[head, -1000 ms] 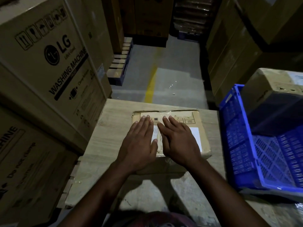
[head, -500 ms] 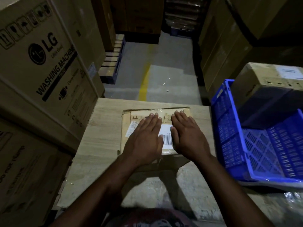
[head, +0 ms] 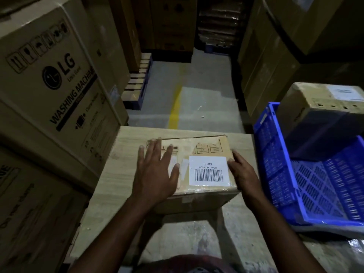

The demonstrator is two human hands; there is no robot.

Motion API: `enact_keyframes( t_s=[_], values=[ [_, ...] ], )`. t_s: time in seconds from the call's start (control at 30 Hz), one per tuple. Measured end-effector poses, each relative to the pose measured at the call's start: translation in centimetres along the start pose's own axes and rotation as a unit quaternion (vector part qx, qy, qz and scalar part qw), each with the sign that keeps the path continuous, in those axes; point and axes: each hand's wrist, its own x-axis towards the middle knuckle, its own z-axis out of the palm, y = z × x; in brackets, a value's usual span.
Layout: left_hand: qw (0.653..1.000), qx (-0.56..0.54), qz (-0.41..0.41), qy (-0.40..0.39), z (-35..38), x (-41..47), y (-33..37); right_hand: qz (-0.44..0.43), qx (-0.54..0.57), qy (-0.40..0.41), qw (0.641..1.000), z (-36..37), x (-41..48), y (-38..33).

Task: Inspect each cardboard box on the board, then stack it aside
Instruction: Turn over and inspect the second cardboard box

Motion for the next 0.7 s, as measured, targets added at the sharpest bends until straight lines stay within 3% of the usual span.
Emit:
enact_keyframes(
  t_s=[0.1,0.17,0.27,0.47,0.57,0.7],
  values=[
    [0.991,-0.108,-0.077,-0.008,0.4,-1.0,-0.9,0.047,0.169,-0.008,0.985,0.6,-0.8,1.9],
    [0.976,-0.200,-0.084,0.018,0.4,-1.4,-0.7,0.059,0.204,0.004,0.977,1.3,-1.4,2.0],
    [0.972,-0.219,-0.082,0.032,0.3,-1.4,-1.2,0.013,0.159,-0.002,0.987,1.6,-1.8,1.0],
    [0.955,-0.288,-0.070,0.028,1.7,-2.2,-1.8,-0.107,0.026,-0.090,0.990,1.0,-1.7,-2.4],
    [0.953,-0.292,-0.074,-0.018,2.9,-1.8,-2.1,-0.103,-0.067,-0.068,0.990,1.3,-1.6,-3.1],
    [0.970,-0.219,-0.069,-0.077,2.4,-0.6,-2.2,-0.100,-0.074,-0.059,0.991,3.0,-2.0,-3.3]
  ],
)
